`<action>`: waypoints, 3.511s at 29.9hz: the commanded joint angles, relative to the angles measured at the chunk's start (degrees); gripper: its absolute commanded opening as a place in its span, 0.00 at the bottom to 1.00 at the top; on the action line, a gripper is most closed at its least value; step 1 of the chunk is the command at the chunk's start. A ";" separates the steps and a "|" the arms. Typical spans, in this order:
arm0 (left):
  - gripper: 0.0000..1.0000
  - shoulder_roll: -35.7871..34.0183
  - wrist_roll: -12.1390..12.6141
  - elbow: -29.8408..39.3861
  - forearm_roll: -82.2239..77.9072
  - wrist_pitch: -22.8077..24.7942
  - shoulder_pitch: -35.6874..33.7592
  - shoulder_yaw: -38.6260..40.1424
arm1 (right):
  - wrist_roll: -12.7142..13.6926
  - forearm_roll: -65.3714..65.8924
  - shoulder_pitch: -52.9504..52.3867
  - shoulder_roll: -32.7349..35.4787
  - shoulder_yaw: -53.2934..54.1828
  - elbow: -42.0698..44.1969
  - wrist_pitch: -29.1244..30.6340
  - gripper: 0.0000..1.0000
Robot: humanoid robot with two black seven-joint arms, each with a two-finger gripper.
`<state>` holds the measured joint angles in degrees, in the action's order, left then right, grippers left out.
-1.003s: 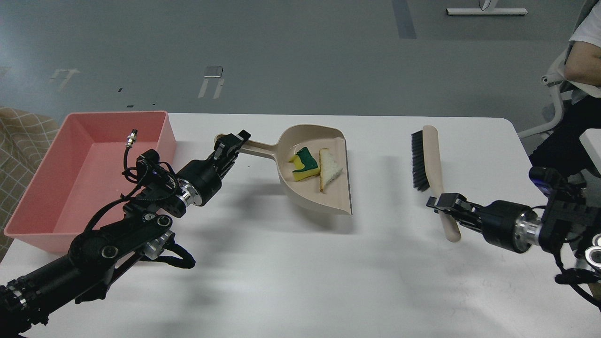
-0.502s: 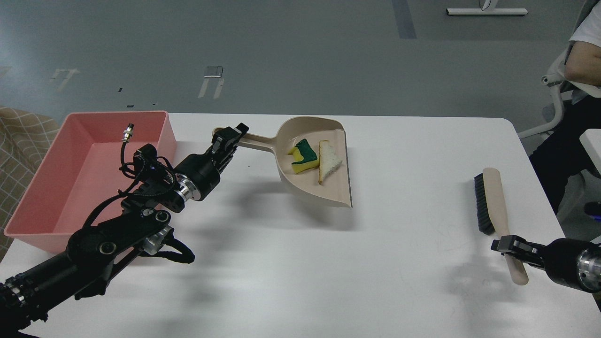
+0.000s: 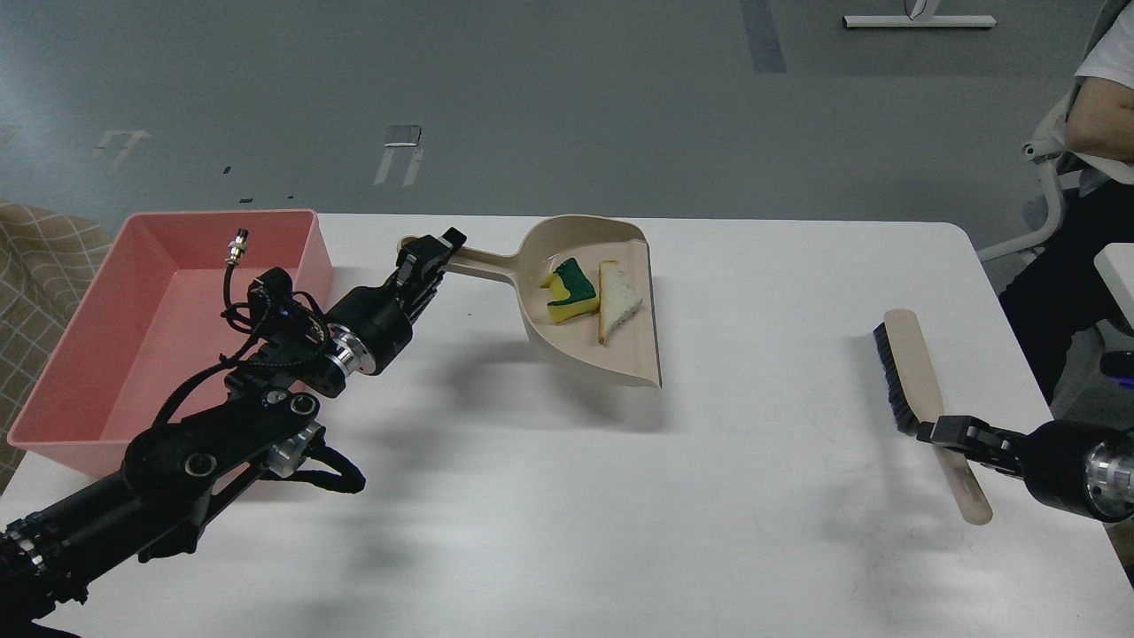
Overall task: Sweep and dump garbage into bin
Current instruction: 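Set the brush down and withdraw the right gripper, then lift the dustpan with the left gripper and move it over the bin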
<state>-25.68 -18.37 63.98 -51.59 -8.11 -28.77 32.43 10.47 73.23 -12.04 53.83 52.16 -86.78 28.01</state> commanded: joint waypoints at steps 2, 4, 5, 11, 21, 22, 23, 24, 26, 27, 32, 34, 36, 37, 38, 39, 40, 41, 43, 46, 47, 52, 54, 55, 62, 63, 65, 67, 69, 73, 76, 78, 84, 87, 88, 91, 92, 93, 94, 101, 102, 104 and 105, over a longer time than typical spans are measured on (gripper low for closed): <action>0.00 -0.16 0.01 0.00 0.00 -0.07 -0.32 0.00 | -0.01 -0.01 -0.17 -0.21 0.22 -0.32 -0.01 0.68; 0.00 -0.25 0.01 0.00 0.00 -0.07 -0.32 0.00 | -0.01 -0.01 -0.35 -0.39 0.31 -0.67 -0.01 0.71; 0.00 -0.33 0.01 0.00 0.00 -0.07 -0.32 0.00 | -0.10 -0.01 -0.44 -0.04 0.49 -1.37 -0.01 0.73; 0.00 -1.04 0.09 0.00 0.08 0.11 -0.76 1.40 | -0.01 -0.19 -0.53 0.66 6.45 -2.08 -0.01 0.89; 0.00 -1.21 0.01 0.00 2.72 0.28 -1.11 1.58 | -0.10 -2.82 -8.77 -6.33 19.11 0.64 -0.01 0.97; 0.00 -1.30 0.01 0.00 2.72 0.29 -1.11 1.58 | -0.10 -2.91 -9.48 -8.37 19.47 1.25 -0.01 0.97; 0.00 -1.47 0.01 0.09 2.72 0.37 -1.11 1.58 | -0.10 -2.91 -10.10 -10.39 19.91 1.96 -0.01 0.97; 0.00 -1.91 -0.08 0.09 2.72 0.46 -1.20 1.67 | -0.10 -3.00 -11.15 -14.41 21.13 3.44 -0.01 0.97; 0.00 -2.70 -0.08 0.09 2.81 0.55 -1.20 2.28 | -0.10 -2.91 -12.30 -20.39 22.63 6.25 -0.01 0.97; 0.00 -2.88 -0.08 0.09 2.81 0.64 -1.29 2.63 | -0.10 -2.91 -12.74 -22.34 22.72 7.14 -0.01 0.97; 0.00 -4.72 -0.08 0.09 3.60 1.87 -1.20 5.00 | -0.97 -3.09 -16.61 -36.57 23.34 12.68 -0.01 0.97; 0.00 -4.99 -0.08 0.27 3.69 1.87 -1.20 6.06 | -2.20 -4.05 -16.87 -41.58 25.69 13.82 -1.63 0.98; 0.00 -5.26 0.01 0.97 4.04 1.96 -1.20 6.77 | -3.17 -5.64 -16.88 -45.39 27.73 14.62 -2.52 0.98; 0.00 -5.95 0.01 2.01 4.74 2.04 -1.11 7.20 | -3.52 -7.99 -16.79 -48.78 29.13 15.84 -2.69 0.97; 0.00 -7.00 0.01 3.33 5.44 2.13 -1.11 7.29 | -3.61 -10.45 -16.79 -51.25 30.18 16.89 -2.96 0.97; 0.00 -7.53 0.09 4.13 5.97 2.22 -1.11 7.29 | -3.61 -11.60 -16.79 -52.06 30.63 17.34 -3.05 0.97; 0.00 -8.76 0.18 5.61 7.10 2.22 -1.11 7.29 | -3.61 -13.88 -16.70 -53.03 31.33 18.21 -3.31 0.97; 0.00 -9.47 0.18 6.32 7.64 2.22 -1.11 7.29 | -3.70 -15.03 -16.70 -53.30 31.60 18.57 -3.40 0.96; 0.00 -11.66 0.18 7.82 9.39 2.31 -1.11 7.29 | -3.87 -18.28 -16.52 -53.48 32.13 19.36 -3.84 0.96; 0.00 -15.00 0.01 8.35 11.33 3.35 -0.85 7.38 | -7.20 -24.07 -16.26 -53.39 32.57 21.03 -3.93 0.95; 0.00 -16.23 -0.08 8.44 12.03 4.32 -0.67 7.64 | -9.13 -25.14 -16.00 -53.30 32.57 21.65 -3.84 0.94; 0.00 -20.45 -0.26 8.88 13.00 6.35 0.29 9.22 | -12.31 -25.41 -15.91 -53.04 32.57 23.41 -3.84 0.94; 0.00 -22.12 -0.52 9.06 13.09 6.53 1.08 9.40 | -12.40 -25.41 -15.91 -53.04 32.57 23.41 -3.84 0.94; 0.00 -22.74 -0.87 8.97 13.18 6.53 1.43 9.40 | -12.40 -25.41 -15.91 -53.04 32.57 23.41 -3.84 0.94; 0.00 -27.84 -5.61 8.97 16.51 7.93 5.83 9.40 | -12.40 -25.41 -15.73 -52.07 32.66 23.41 -3.84 0.95; 0.00 -28.63 -6.49 9.06 17.74 8.19 6.53 9.40 | -12.40 -25.41 -15.65 -51.63 32.66 23.41 -3.84 0.95; 0.00 -29.77 -7.46 9.06 18.63 8.28 7.50 9.40 | -12.40 -25.41 -15.21 -51.19 32.66 23.50 -3.84 0.95; 0.00 -31.09 -8.25 9.06 19.42 8.55 8.38 9.49 | -12.40 -25.41 -15.03 -50.93 32.66 23.50 -3.75 0.95; 0.00 -32.93 -9.22 9.23 21.43 8.81 9.34 9.49 | -12.40 -25.41 -15.03 -50.58 32.66 23.50 -3.66 0.95; 0.00 -34.96 -9.63 9.06 27.50 10.30 9.70 9.40 | -12.40 -25.41 -14.94 -50.49 32.57 23.67 -3.66 0.95; 0.00 -35.75 -9.63 7.57 30.05 11.01 10.14 9.40 | -12.40 -25.41 -14.94 -50.49 32.57 24.02 -3.57 0.95; 0.00 -36.19 -9.63 4.42 31.89 12.67 11.36 9.40 | -12.40 -25.41 -14.94 -50.31 32.65 24.02 -3.58 0.95; 0.00 -36.28 -9.63 -2.54 37.44 18.91 11.98 9.40 | -12.40 -25.41 -14.85 -49.43 32.57 24.02 -3.57 0.95; 0.00 -36.37 -9.63 -5.88 37.53 21.20 12.78 9.40 | -12.40 -25.41 -14.77 -49.35 32.57 24.02 -3.57 0.95; 0.00 -36.63 -9.63 -7.45 37.35 22.25 12.95 9.40 | -12.40 -25.41 -14.77 -49.08 32.57 24.02 -3.57 0.95; 0.00 -37.86 -9.63 -10.10 36.74 25.06 13.13 9.23 | -12.40 -25.41 -14.77 -48.99 32.57 24.11 -3.57 0.96; 0.00 -38.73 -9.63 -10.19 36.56 26.38 13.30 8.97 | -12.40 -25.41 -14.68 -48.99 32.57 24.20 -3.57 0.96; 0.00 -39.26 -9.63 -10.19 36.39 27.09 13.30 8.88 | -12.40 -25.41 -14.68 -48.99 32.57 24.20 -3.57 0.96; 0.00 -39.79 -9.63 -10.28 36.04 27.79 13.30 8.88 | -12.40 -25.41 -14.68 -48.99 32.57 24.29 -3.57 0.96; 0.00 -41.20 -9.63 -16.33 27.34 31.30 12.51 9.31 | -12.40 -25.41 -14.68 -48.99 32.57 24.55 -3.57 0.96; 0.00 -41.20 -9.63 -16.95 27.07 31.57 12.51 9.32 | -12.40 -25.41 -14.68 -48.99 32.57 24.55 -3.57 0.96; 0.00 -41.38 -9.63 -18.27 25.76 32.45 12.51 9.23 | -12.40 -25.41 -14.68 -48.47 32.57 24.55 -3.57 0.96; 0.00 -41.47 -9.63 -18.36 25.14 32.63 12.34 9.23 | -12.40 -25.41 -14.68 -48.29 32.57 24.55 -3.57 0.96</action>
<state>-66.93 -28.01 46.80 -24.70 23.66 -16.19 41.69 -1.93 47.81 -26.71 5.00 84.72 -62.24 24.44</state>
